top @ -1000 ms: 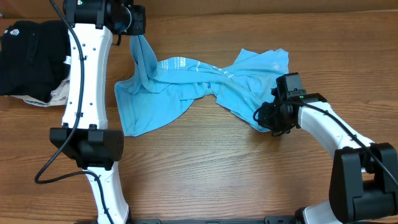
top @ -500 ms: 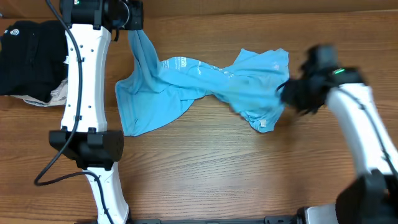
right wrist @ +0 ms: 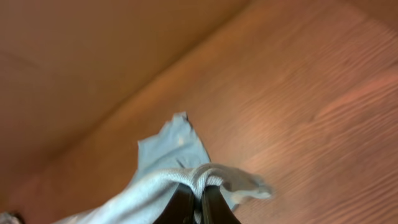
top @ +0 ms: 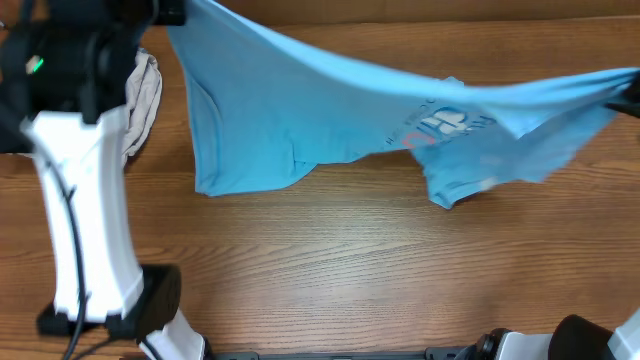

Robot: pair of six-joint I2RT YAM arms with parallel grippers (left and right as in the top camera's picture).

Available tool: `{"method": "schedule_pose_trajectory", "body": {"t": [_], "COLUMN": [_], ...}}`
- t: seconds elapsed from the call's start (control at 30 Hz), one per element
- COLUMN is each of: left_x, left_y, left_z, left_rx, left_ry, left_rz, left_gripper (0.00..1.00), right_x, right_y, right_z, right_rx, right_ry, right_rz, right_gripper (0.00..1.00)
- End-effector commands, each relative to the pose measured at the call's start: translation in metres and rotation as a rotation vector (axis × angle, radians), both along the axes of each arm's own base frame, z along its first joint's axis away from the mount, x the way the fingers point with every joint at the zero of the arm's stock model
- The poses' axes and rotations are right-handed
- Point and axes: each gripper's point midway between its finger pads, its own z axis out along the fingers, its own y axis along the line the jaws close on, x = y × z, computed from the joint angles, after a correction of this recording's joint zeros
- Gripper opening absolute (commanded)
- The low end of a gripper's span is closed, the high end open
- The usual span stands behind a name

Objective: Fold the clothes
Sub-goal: 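Lift the T-shirt high with both grippers and shake it out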

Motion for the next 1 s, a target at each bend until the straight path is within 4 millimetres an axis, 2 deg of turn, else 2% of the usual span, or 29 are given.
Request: {"method": "schedule_pose_trajectory", "body": {"t": [0.0, 0.1, 0.27, 0.37, 0.5, 0.57, 0.67, 0.8, 0.97], "left_x": [-0.043, -0.081, -0.128, -0.151, -0.164, -0.159, -0.14, -0.095, -0.026], "left_y": [0.012, 0.015, 0.019, 0.021, 0.026, 0.029, 0.033, 0.03, 0.025], "left_z": [0.06, 0.099, 0.138, 0.158, 0.173, 0.171, 0.161, 0.138, 0.102], "left_rx": [0.006, -0.003, 0.008, 0.011, 0.02, 0.043, 0.056, 0.065, 0.075], "left_ry": [-0.165, -0.283, -0.41, -0.484, -0.542, -0.533, -0.496, -0.427, -0.349], "left_rz": [0.043, 0.047, 0.043, 0.043, 0.071, 0.084, 0.115, 0.114, 0.11], "left_gripper": [0.04, 0.04, 0.04, 0.04, 0.04, 0.04, 0.04, 0.04, 0.04], "right_x": [-0.019, -0.049, -0.088, -0.11, -0.131, -0.132, -0.126, -0.097, -0.043], "right_y": [-0.005, -0.012, -0.007, 0.0, 0.016, 0.018, 0.022, 0.014, -0.011], "right_z": [0.048, 0.094, 0.141, 0.165, 0.194, 0.201, 0.207, 0.198, 0.178], "right_rx": [-0.041, -0.085, -0.173, -0.246, -0.342, -0.361, -0.355, -0.262, -0.168], "right_ry": [-0.137, -0.263, -0.397, -0.467, -0.56, -0.585, -0.615, -0.607, -0.572], "right_rz": [0.0, -0.049, -0.097, -0.13, -0.138, -0.135, -0.089, 0.0, 0.093], "right_gripper": [0.04, 0.04, 0.04, 0.04, 0.04, 0.04, 0.04, 0.04, 0.04]}}
